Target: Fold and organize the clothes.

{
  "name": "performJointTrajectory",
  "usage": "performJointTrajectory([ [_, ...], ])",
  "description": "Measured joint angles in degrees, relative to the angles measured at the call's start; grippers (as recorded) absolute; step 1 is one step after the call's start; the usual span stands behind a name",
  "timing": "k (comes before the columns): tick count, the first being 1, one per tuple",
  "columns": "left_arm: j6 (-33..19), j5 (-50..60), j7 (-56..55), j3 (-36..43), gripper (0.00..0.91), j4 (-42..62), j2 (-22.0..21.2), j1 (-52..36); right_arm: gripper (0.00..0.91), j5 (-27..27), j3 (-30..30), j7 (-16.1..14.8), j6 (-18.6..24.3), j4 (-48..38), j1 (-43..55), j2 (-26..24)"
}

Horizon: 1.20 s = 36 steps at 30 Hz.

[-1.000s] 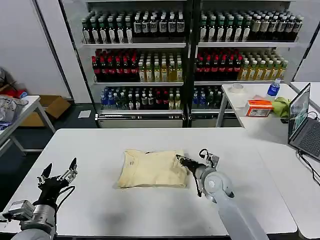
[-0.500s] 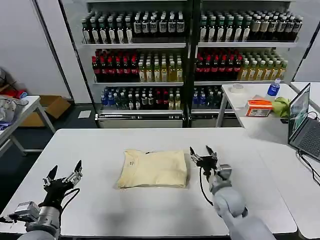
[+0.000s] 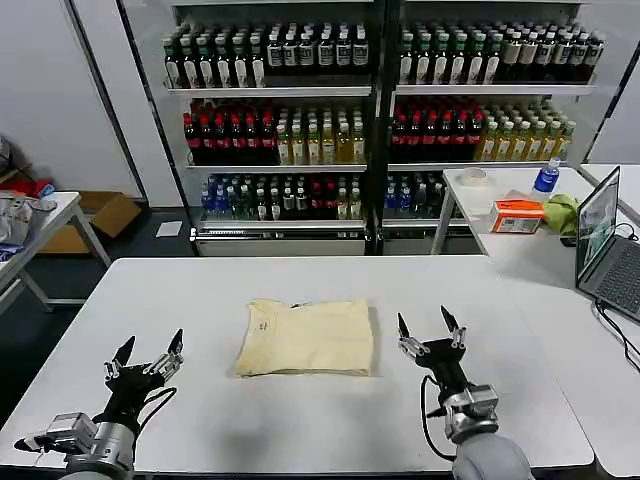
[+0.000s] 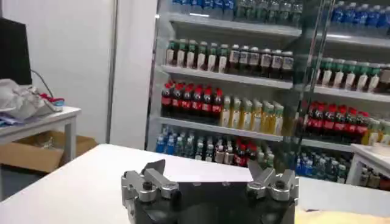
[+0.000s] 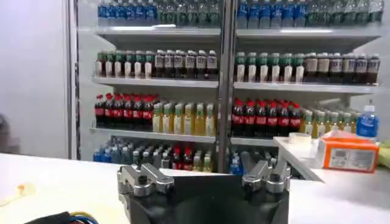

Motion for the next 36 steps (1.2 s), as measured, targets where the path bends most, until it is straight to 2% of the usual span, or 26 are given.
performJointTrajectory([
  [15,0.1,1.8,0.4,0.6,0.907,-1.3,-0.6,0.7,0.907,-3.0,3.0,-0.2,1.3,4.5,-6.3,0.4],
  [36,0.2,2.0,0.5,0.2,0.907,-0.7,-0.4,0.1,0.907,-4.0,4.4,0.7,0.1,6.1,-6.5,0.4],
])
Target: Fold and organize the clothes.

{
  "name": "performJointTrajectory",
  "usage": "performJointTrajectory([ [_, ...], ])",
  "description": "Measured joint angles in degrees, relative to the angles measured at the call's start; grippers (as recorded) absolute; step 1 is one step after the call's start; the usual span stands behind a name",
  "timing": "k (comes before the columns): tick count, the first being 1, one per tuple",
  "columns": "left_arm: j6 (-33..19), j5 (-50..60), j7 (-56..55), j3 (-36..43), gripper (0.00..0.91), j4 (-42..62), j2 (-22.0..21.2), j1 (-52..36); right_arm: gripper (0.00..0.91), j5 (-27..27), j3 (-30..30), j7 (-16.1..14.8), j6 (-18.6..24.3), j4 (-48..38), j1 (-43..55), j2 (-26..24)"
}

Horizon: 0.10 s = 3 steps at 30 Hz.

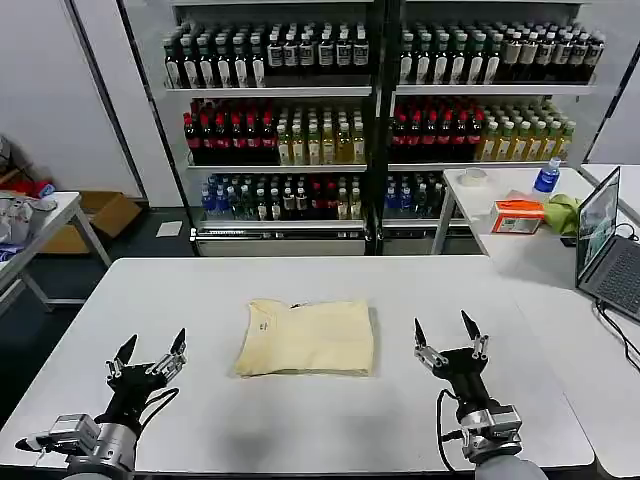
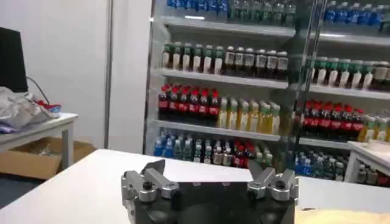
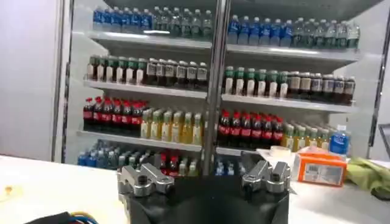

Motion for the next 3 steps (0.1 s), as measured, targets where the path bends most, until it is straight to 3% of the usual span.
performJointTrajectory([
  [3,0.0,0.0,0.0,-0.1,0.907,0.1,0.1,-0.1,0.907,0.4,-0.3,0.3,-0.6,0.0,0.4,0.4],
])
